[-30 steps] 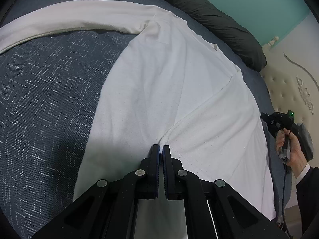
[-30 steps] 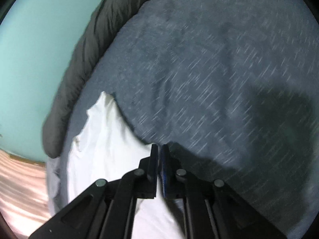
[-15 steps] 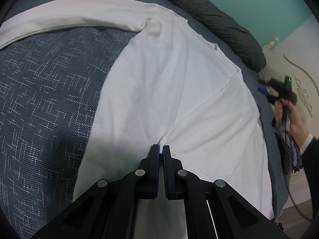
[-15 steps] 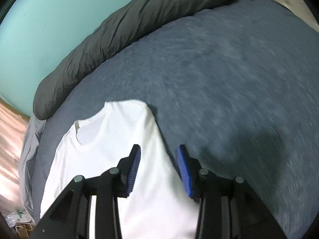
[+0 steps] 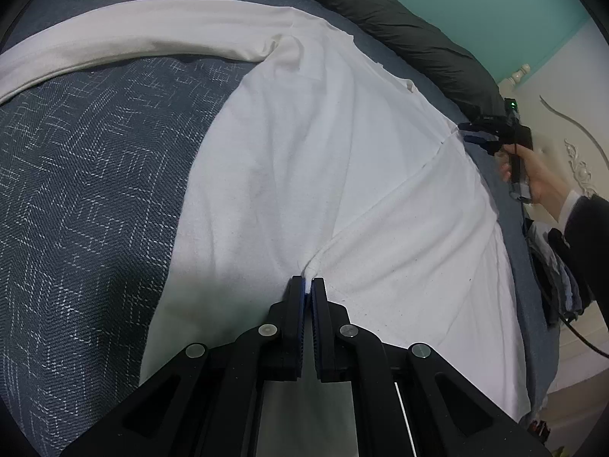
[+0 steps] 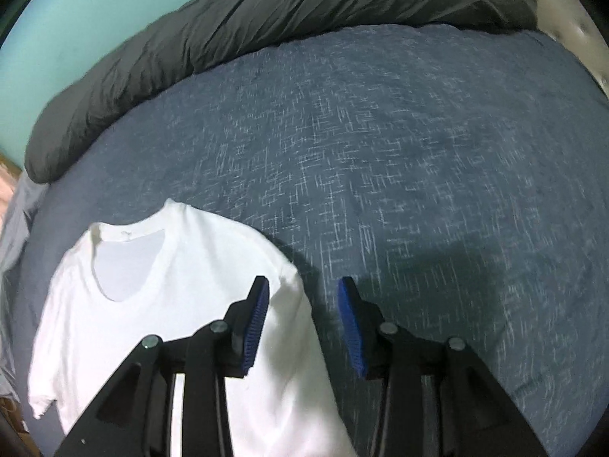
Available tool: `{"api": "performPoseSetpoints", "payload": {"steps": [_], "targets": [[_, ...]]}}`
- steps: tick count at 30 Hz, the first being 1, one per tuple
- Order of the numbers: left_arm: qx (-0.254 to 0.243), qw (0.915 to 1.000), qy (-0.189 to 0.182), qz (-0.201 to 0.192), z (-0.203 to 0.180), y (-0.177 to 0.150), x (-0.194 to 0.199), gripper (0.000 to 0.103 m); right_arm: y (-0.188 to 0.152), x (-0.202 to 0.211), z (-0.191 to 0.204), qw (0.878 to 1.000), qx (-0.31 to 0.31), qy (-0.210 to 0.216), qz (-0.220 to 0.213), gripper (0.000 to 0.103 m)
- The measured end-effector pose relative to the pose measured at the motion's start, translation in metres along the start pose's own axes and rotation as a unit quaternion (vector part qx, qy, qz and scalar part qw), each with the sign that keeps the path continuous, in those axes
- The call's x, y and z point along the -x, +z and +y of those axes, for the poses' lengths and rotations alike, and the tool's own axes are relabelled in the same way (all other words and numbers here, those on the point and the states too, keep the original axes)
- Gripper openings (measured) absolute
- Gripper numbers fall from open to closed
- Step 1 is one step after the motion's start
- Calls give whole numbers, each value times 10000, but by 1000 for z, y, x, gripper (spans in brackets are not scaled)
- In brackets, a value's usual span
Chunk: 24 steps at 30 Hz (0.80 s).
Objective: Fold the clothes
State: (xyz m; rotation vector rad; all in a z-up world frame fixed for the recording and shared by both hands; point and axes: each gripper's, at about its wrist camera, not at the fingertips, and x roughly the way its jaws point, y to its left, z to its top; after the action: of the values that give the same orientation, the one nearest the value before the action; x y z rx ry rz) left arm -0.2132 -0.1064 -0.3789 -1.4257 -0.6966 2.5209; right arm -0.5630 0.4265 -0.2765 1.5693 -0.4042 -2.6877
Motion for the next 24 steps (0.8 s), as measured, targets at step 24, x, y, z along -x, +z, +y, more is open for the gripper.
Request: {"api": "performPoseSetpoints", "payload": {"steps": [24], "targets": [[-165,9998,96,-20,-6,-1,1,4,30,-19,10,9984,-433,-336,-123,3]]}}
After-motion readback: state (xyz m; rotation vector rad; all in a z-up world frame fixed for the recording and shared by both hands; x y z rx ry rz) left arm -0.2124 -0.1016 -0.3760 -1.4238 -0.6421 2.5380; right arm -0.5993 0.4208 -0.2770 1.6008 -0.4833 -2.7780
